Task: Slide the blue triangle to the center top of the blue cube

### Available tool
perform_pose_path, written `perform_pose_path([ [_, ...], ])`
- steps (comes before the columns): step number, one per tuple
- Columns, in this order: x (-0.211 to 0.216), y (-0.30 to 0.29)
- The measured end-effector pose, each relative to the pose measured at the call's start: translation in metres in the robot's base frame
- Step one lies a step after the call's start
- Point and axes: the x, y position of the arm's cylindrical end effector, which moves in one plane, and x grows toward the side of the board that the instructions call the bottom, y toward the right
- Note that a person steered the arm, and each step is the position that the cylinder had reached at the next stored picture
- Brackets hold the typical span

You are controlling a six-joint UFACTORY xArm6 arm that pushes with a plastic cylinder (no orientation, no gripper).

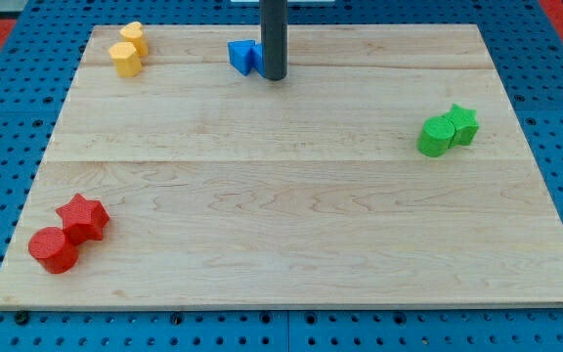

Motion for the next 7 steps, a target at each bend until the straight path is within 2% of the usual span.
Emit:
perform_pose_path([
  [1, -0.025, 0.0],
  [2, -0.023, 0.001],
  [3, 0.022, 0.002],
  [4, 0.03, -0.012],
  [5, 0.022, -0.058],
  [7, -0.001, -0.064],
])
